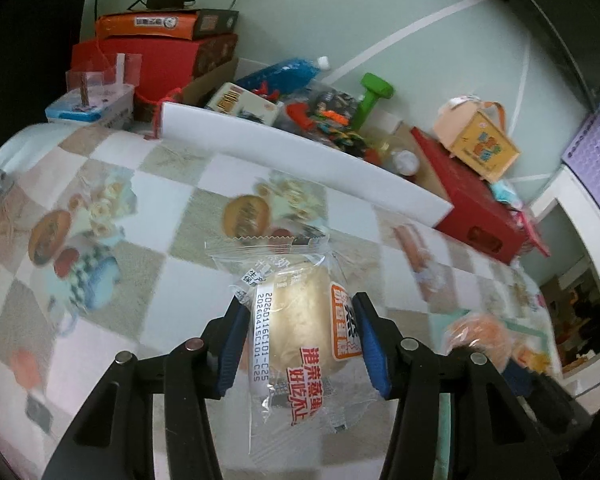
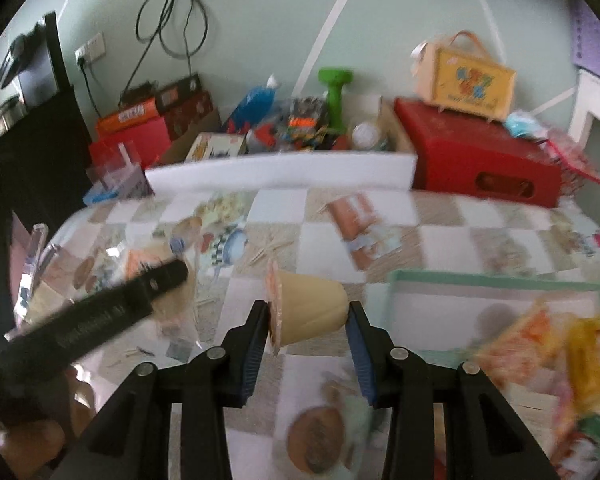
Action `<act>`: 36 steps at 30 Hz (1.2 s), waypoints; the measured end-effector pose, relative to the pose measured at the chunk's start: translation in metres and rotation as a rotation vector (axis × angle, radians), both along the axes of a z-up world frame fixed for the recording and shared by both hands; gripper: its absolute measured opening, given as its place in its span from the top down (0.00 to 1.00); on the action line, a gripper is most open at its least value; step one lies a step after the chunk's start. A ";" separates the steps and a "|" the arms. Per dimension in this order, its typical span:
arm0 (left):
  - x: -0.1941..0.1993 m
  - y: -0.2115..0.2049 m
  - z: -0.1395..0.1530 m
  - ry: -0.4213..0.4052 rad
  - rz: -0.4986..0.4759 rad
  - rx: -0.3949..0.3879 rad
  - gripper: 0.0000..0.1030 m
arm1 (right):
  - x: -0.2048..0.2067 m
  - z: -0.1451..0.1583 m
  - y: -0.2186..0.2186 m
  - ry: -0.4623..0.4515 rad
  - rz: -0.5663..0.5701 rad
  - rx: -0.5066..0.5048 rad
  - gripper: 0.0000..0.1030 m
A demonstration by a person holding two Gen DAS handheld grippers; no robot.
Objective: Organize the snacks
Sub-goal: 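Carry the bun and pudding cup over the teal tray, then lower both snacks into the tray and open both tools to release them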
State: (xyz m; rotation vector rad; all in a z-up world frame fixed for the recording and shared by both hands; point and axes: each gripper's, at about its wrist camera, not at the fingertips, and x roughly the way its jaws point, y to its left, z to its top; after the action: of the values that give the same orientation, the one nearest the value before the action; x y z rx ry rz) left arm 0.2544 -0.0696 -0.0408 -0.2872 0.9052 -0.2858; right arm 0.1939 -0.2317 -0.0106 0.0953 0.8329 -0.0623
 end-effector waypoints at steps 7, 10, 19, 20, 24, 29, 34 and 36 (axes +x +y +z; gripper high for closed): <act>-0.039 -0.042 0.033 -0.016 -0.102 -0.016 0.48 | -0.057 0.045 -0.050 -0.060 -0.152 -0.026 0.59; -0.060 -0.061 0.050 -0.042 -0.154 -0.018 0.48 | -0.087 0.053 -0.074 -0.071 -0.229 -0.025 0.59; -0.117 -0.131 0.055 -0.046 -0.361 -0.004 0.48 | -0.146 0.046 -0.130 -0.020 -0.370 -0.017 0.59; -0.120 -0.138 0.053 -0.042 -0.374 0.002 0.48 | -0.150 0.044 -0.135 -0.010 -0.376 -0.014 0.59; -0.125 -0.164 0.046 -0.039 -0.430 -0.012 0.48 | -0.156 0.031 -0.145 0.022 -0.381 0.003 0.59; -0.122 -0.183 0.033 -0.018 -0.445 -0.019 0.48 | -0.150 0.014 -0.153 0.058 -0.387 0.027 0.59; -0.115 -0.185 0.026 0.014 -0.442 -0.044 0.39 | -0.142 0.004 -0.154 0.084 -0.371 0.037 0.58; -0.116 -0.183 0.027 0.014 -0.440 -0.056 0.29 | -0.140 0.001 -0.155 0.094 -0.373 0.034 0.58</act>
State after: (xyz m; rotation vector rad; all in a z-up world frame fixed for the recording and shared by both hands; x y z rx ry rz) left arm 0.1389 -0.2524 -0.0139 -0.1382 0.9711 -0.7169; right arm 0.0537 -0.3864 -0.0092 0.2805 0.9017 -0.4059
